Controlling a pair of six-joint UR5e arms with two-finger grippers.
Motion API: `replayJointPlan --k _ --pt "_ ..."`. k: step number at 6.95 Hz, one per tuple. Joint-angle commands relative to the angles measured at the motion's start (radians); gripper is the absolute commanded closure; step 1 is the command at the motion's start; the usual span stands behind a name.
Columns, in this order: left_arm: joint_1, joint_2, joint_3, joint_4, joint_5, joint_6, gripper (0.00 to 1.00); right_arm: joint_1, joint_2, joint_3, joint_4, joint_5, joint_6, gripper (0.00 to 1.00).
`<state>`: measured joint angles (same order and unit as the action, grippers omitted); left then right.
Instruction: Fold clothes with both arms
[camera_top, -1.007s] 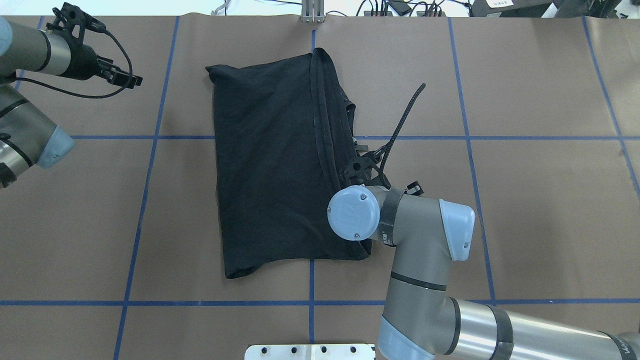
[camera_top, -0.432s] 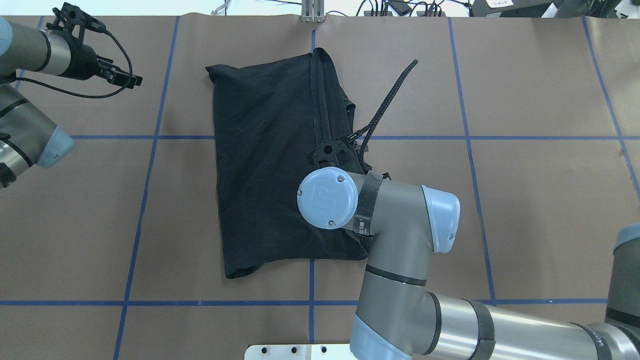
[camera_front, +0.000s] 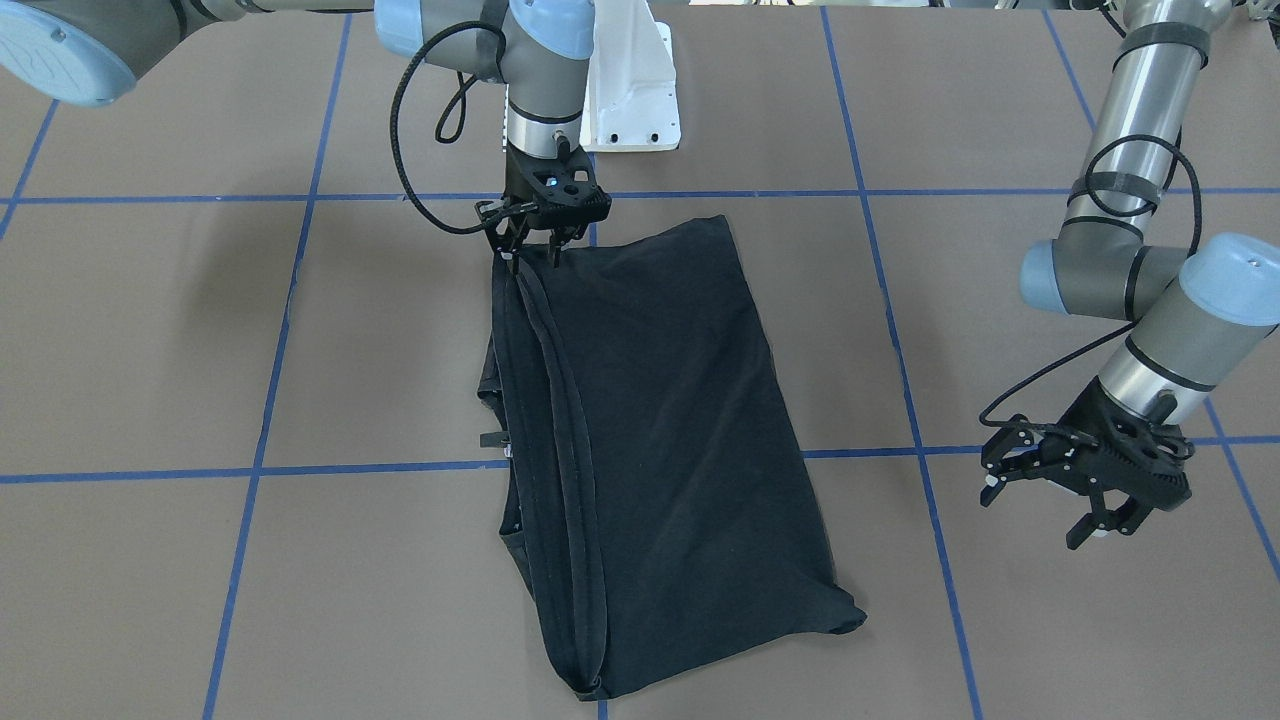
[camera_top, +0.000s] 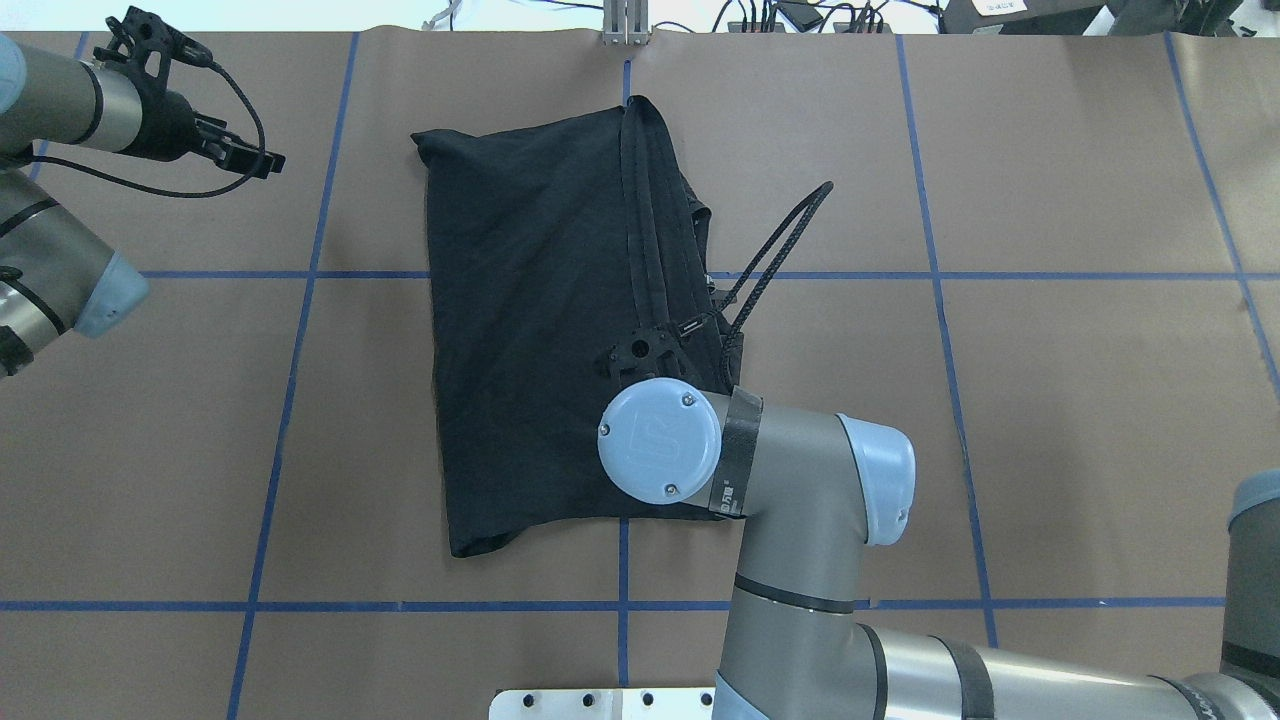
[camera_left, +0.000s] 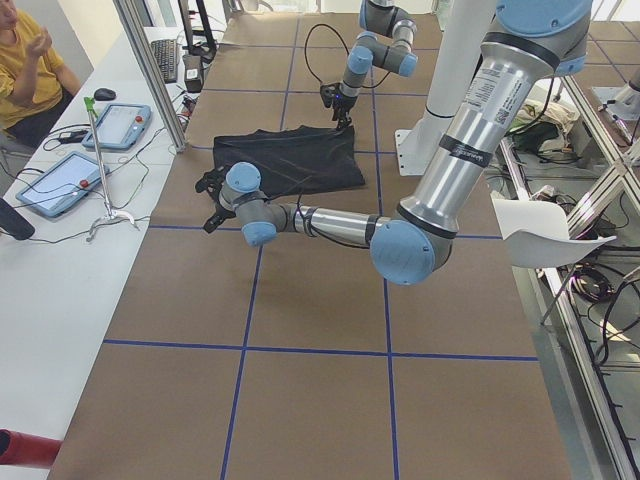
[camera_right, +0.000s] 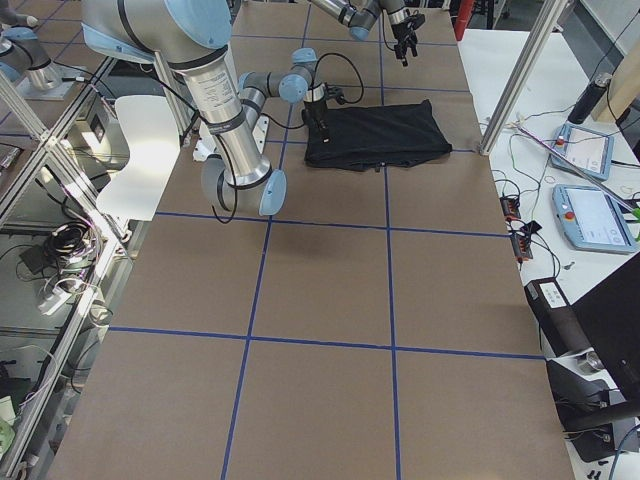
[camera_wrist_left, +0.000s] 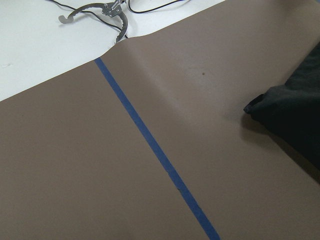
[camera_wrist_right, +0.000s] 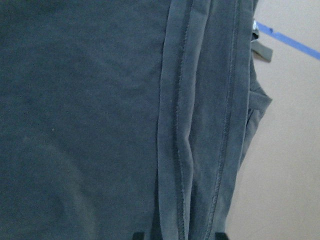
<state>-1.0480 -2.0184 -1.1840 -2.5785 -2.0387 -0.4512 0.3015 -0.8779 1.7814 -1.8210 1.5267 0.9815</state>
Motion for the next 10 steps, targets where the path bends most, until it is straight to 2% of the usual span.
replayJointPlan --k 1,2,4,6,7,8,9,10 --pt "0.0 0.001 0.001 0.0 0.0 0.0 0.0 -0.034 -0.013 -0.003 0.005 -0.002 -0.013 0.52" --pt "0.0 0.001 0.0 0.0 0.0 0.0 0.0 -0.033 -0.018 -0.007 0.002 -0.014 -0.021 0.56" --pt "-0.001 0.003 0.0 0.0 0.0 0.0 0.0 -0.033 -0.041 -0.01 0.005 -0.036 -0.117 0.56" --pt "0.0 0.001 0.0 0.0 0.0 0.0 0.0 -0.033 -0.047 -0.01 0.005 -0.033 -0.118 0.56" --pt "-0.001 0.001 0.0 0.0 0.0 0.0 0.0 -0.035 -0.047 -0.01 0.006 -0.033 -0.116 0.62" --pt "0.0 0.001 0.0 0.0 0.0 0.0 0.0 -0.033 -0.047 -0.011 0.005 -0.034 -0.116 0.85" --pt "0.0 0.001 0.0 0.0 0.0 0.0 0.0 -0.033 -0.049 -0.011 0.005 -0.036 -0.116 1.0" --pt "0.0 0.001 -0.002 0.0 0.0 0.0 0.0 -0.033 -0.049 -0.01 0.005 -0.036 -0.115 1.0"
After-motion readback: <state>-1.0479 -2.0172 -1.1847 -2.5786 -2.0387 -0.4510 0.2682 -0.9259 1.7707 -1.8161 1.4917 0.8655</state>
